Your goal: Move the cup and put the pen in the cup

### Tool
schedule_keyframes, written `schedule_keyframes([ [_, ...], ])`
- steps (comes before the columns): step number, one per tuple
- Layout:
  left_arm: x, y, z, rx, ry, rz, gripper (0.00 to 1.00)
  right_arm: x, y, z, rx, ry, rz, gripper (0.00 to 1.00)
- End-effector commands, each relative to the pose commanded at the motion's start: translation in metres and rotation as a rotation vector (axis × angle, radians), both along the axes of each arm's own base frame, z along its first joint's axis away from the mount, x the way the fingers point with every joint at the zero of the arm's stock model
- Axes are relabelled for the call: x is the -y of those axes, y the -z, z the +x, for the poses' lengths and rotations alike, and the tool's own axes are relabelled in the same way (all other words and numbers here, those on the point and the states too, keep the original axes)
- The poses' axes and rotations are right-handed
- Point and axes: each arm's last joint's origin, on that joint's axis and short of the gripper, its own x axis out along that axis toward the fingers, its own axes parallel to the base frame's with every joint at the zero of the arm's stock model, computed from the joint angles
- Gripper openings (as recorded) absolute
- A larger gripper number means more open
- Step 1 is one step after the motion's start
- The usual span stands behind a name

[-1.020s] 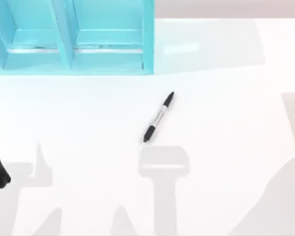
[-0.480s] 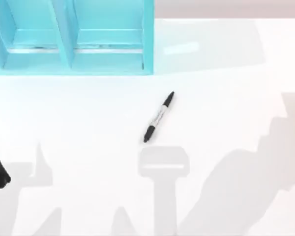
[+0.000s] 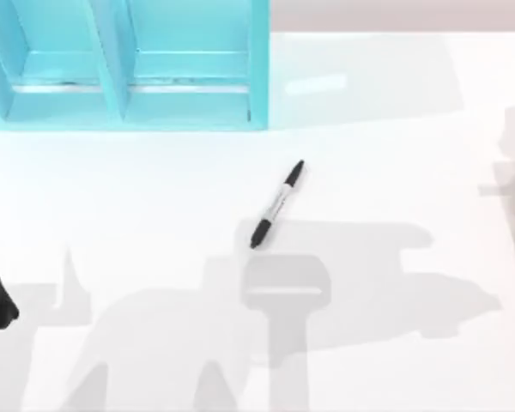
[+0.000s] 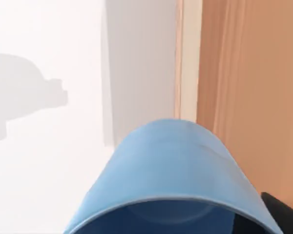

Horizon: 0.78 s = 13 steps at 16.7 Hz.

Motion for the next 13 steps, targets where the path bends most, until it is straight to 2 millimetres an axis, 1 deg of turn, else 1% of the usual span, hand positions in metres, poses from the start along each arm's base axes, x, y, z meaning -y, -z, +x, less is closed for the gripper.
schedule_keyframes([
  [1, 0.000, 0.000, 0.000, 0.000, 0.000, 0.000, 1.00, -0.004, -0.006, -0.002, 0.013, 0.000, -0.002, 0.00],
  [2, 0.000, 0.000, 0.000, 0.000, 0.000, 0.000, 1.00, -0.005, -0.008, -0.003, 0.015, -0.001, -0.002, 0.00],
  [5, 0.000, 0.000, 0.000, 0.000, 0.000, 0.000, 1.00, -0.004, -0.005, -0.002, 0.009, 0.004, 0.001, 0.00],
  [7, 0.000, 0.000, 0.000, 0.000, 0.000, 0.000, 1.00, -0.008, -0.004, 0.003, 0.017, 0.004, 0.003, 0.00],
  [9, 0.000, 0.000, 0.000, 0.000, 0.000, 0.000, 1.00, -0.024, 0.002, 0.021, 0.032, 0.002, 0.008, 0.00],
  [10, 0.000, 0.000, 0.000, 0.000, 0.000, 0.000, 1.00, -0.036, 0.009, 0.033, 0.036, 0.000, 0.012, 0.00],
  [13, 0.000, 0.000, 0.000, 0.000, 0.000, 0.000, 1.00, -0.082, 0.041, 0.070, 0.035, -0.001, 0.027, 0.00],
])
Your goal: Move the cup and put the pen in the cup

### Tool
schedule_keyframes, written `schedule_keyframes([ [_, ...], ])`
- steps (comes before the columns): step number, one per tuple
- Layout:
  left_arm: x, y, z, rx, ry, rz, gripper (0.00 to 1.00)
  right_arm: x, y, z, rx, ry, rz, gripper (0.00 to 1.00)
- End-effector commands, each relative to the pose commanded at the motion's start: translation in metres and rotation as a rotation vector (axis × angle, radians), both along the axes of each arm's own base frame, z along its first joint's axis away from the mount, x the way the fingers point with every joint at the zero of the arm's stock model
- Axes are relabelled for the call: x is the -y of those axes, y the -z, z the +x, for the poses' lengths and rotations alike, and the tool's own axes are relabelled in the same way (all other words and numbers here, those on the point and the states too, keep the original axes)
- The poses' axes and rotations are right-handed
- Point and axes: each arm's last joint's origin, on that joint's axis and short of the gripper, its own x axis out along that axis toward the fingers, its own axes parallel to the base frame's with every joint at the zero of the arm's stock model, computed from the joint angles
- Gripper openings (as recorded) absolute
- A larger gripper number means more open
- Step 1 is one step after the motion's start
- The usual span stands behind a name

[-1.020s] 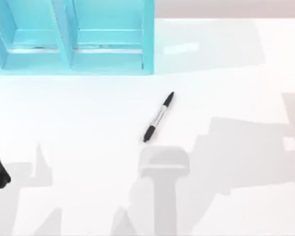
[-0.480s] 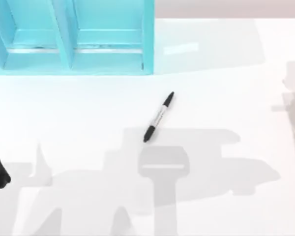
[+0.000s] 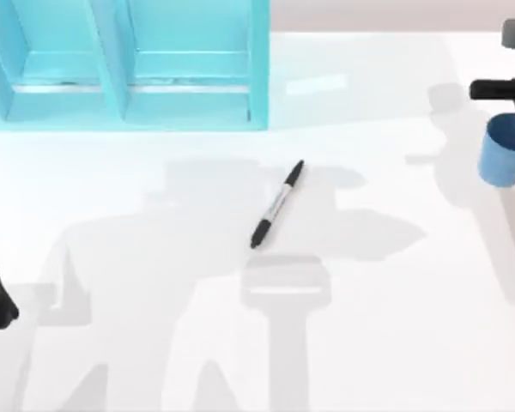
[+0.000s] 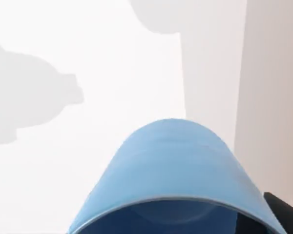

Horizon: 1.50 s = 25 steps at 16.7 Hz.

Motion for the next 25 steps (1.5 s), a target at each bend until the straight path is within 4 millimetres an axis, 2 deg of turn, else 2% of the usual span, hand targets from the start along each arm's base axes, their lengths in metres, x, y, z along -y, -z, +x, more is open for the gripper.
schedule_keyframes([
  [3, 0.000, 0.000, 0.000, 0.000, 0.000, 0.000, 1.00, -0.052, 0.031, 0.024, 0.016, -0.002, 0.016, 0.00],
  [5, 0.000, 0.000, 0.000, 0.000, 0.000, 0.000, 1.00, -0.073, 0.039, 0.030, 0.032, -0.003, 0.028, 0.00],
  [10, 0.000, 0.000, 0.000, 0.000, 0.000, 0.000, 1.00, -0.075, 0.043, 0.030, 0.025, 0.000, 0.030, 0.00],
  [16, 0.000, 0.000, 0.000, 0.000, 0.000, 0.000, 1.00, -0.084, 0.082, 0.032, 0.037, -0.003, 0.031, 0.00],
  [20, 0.000, 0.000, 0.000, 0.000, 0.000, 0.000, 1.00, -0.085, 0.084, 0.032, 0.034, -0.004, 0.030, 0.00],
  [25, 0.000, 0.000, 0.000, 0.000, 0.000, 0.000, 1.00, -0.085, 0.084, 0.032, 0.034, -0.004, 0.030, 0.38],
])
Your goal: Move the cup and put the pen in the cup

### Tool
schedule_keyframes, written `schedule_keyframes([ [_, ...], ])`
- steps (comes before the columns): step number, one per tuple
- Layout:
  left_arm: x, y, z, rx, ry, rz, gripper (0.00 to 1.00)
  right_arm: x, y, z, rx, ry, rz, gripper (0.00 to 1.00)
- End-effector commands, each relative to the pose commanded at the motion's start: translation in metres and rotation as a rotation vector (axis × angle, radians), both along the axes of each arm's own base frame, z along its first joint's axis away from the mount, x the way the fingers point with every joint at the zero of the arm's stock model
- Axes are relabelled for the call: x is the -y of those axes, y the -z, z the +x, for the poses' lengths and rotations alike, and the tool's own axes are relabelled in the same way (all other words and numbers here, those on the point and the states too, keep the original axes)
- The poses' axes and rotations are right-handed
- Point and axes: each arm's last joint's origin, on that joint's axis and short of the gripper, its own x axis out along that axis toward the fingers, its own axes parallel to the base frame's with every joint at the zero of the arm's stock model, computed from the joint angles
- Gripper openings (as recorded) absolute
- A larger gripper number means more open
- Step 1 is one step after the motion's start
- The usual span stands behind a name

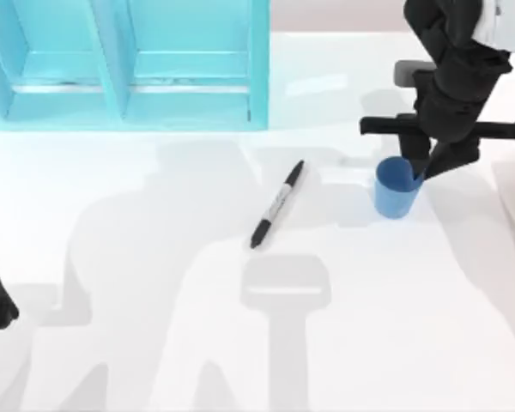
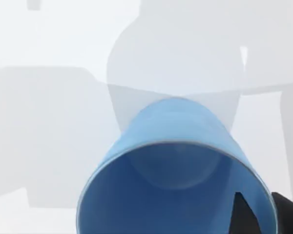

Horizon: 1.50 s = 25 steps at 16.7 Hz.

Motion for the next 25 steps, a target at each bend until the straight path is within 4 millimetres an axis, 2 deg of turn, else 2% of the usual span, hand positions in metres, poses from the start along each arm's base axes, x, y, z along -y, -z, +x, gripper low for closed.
schedule_keyframes([
  [8, 0.000, 0.000, 0.000, 0.000, 0.000, 0.000, 1.00, 0.000, 0.000, 0.000, 0.000, 0.000, 0.000, 0.98],
  [19, 0.000, 0.000, 0.000, 0.000, 0.000, 0.000, 1.00, 0.001, -0.001, 0.001, -0.004, 0.004, -0.001, 1.00],
  [22, 0.000, 0.000, 0.000, 0.000, 0.000, 0.000, 1.00, 0.000, -0.012, 0.008, -0.027, 0.009, -0.009, 1.00],
  [25, 0.000, 0.000, 0.000, 0.000, 0.000, 0.000, 1.00, -0.005, -0.037, 0.018, -0.044, 0.010, -0.013, 1.00],
])
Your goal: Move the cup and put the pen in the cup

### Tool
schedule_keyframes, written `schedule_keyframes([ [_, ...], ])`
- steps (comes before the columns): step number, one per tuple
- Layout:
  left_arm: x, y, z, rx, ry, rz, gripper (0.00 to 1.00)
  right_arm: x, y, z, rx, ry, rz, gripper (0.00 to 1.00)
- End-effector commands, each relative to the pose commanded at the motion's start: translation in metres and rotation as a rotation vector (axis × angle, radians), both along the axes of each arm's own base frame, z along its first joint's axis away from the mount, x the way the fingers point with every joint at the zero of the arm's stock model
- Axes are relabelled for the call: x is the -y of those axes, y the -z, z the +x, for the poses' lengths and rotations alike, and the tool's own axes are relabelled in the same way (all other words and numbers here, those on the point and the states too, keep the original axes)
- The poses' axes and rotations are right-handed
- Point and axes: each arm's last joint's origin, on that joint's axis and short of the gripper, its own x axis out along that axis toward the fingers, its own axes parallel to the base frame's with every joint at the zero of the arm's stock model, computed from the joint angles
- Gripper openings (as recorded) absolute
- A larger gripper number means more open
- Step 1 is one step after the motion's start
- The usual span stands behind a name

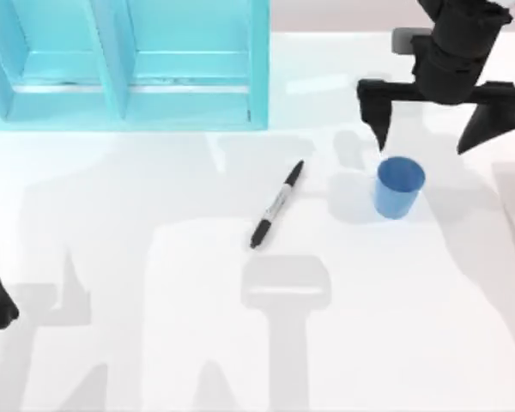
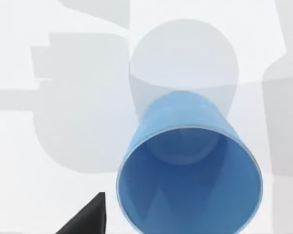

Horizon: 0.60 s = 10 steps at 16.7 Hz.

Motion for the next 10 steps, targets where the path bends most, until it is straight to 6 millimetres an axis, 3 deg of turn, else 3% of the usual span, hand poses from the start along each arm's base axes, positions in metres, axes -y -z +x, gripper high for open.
schedule_keyframes([
  [6, 0.000, 0.000, 0.000, 0.000, 0.000, 0.000, 1.00, 0.000, -0.079, 0.000, 0.044, -0.002, 0.017, 1.00],
  [10, 0.000, 0.000, 0.000, 0.000, 0.000, 0.000, 1.00, 0.005, -0.109, -0.014, 0.046, -0.005, 0.014, 1.00],
])
